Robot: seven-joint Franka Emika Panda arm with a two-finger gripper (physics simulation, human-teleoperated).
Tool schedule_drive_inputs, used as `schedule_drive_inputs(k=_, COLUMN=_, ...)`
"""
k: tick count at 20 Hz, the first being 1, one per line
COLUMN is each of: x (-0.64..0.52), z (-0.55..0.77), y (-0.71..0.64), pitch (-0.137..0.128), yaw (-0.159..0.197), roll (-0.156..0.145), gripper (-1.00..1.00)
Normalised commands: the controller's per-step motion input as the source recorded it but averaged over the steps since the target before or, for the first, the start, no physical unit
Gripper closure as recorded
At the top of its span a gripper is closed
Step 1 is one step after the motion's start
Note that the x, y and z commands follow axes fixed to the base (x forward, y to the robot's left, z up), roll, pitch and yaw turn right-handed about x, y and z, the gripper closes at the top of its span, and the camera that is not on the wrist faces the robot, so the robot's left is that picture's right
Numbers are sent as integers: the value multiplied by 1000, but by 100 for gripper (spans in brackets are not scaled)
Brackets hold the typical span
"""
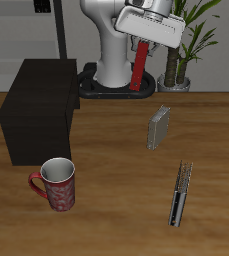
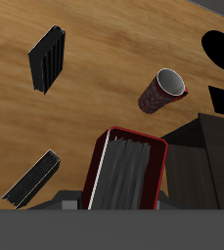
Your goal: Place the red book in the top region of the shelf
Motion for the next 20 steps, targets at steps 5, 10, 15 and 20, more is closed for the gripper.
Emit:
schedule_drive_inputs(k=5, x=42, z=-35, y=-321, pitch=45, yaw=-2, roll=-126, gripper=100)
schedule_drive_inputs(k=10, x=8, z=-126, y=-123, pitch=59, yaw=-2, roll=-115, gripper=100)
schedule_drive_inputs(k=15, x=-165, z=-2, y=152, pitch=-33, yaw=62, roll=-65, gripper=100)
schedule_drive_inputs(k=20, x=7, z=-84, y=51, pitch=29, yaw=32, roll=-60, gripper=100)
